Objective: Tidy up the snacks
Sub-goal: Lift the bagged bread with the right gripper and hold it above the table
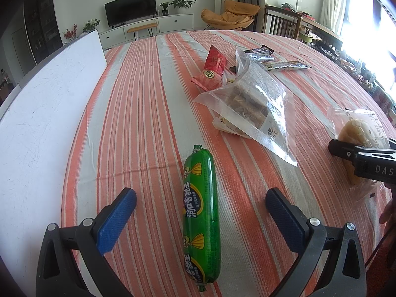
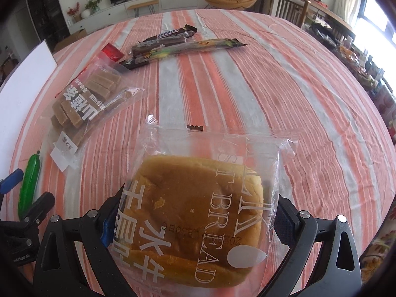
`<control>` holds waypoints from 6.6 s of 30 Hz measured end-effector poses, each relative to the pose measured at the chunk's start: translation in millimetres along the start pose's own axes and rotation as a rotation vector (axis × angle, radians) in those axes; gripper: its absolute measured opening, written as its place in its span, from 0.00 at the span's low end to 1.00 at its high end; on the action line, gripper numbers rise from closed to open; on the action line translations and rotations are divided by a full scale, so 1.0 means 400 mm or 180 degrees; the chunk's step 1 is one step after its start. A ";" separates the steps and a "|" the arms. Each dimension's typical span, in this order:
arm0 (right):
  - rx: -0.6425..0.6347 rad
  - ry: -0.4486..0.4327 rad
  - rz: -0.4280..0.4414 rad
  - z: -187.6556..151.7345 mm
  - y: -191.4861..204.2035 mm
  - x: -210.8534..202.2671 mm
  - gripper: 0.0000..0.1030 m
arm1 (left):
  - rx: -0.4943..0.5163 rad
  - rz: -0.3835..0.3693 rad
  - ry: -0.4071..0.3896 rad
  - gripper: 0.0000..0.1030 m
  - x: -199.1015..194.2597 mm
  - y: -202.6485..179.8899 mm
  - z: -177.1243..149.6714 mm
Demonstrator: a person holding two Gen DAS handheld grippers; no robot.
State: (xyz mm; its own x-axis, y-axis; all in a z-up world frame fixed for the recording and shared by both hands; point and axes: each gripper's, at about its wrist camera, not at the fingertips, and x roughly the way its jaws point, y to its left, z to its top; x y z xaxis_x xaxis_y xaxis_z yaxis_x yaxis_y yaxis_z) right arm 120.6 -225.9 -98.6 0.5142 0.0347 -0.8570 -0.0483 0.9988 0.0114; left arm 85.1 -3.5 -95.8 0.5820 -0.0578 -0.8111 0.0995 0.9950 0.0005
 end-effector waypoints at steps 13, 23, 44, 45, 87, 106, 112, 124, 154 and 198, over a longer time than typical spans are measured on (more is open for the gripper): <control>0.0101 -0.0332 -0.0055 0.026 -0.021 0.024 0.98 | 0.0000 -0.0001 0.0001 1.00 0.000 0.000 0.000; -0.0093 -0.0331 0.0071 0.055 -0.029 0.042 0.98 | 0.0000 -0.0001 0.0001 1.00 0.000 0.000 0.000; -0.0092 -0.0332 0.0070 0.054 -0.028 0.043 0.98 | 0.0000 -0.0003 0.0001 1.00 0.000 0.000 0.000; -0.0092 -0.0332 0.0070 0.055 -0.028 0.043 0.98 | 0.0000 -0.0003 0.0001 1.00 0.000 0.001 0.001; -0.0091 -0.0333 0.0069 0.054 -0.026 0.044 0.98 | 0.0000 -0.0004 0.0002 1.00 0.000 0.001 0.000; -0.0090 -0.0334 0.0068 0.053 -0.025 0.044 0.98 | 0.0000 -0.0005 0.0003 1.00 0.000 0.001 0.001; -0.0090 -0.0334 0.0068 0.053 -0.025 0.044 0.98 | -0.0001 -0.0007 0.0003 1.00 0.001 0.000 0.001; -0.0090 -0.0334 0.0068 0.053 -0.025 0.044 0.98 | 0.0000 -0.0006 0.0004 1.00 0.001 0.001 0.001; -0.0089 -0.0335 0.0068 0.053 -0.024 0.045 0.98 | 0.0000 -0.0007 0.0004 1.00 0.001 0.001 0.001; -0.0090 -0.0335 0.0066 0.053 -0.023 0.045 0.98 | 0.0000 -0.0007 0.0004 1.00 0.001 0.002 0.002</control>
State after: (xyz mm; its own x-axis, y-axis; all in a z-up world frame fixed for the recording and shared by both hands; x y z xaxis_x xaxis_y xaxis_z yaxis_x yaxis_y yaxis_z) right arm 148.5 -233.8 -103.3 0.5998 0.0604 -0.7979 -0.0832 0.9964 0.0129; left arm 86.1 -3.0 -95.7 0.5807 -0.0601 -0.8119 0.1008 0.9949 -0.0015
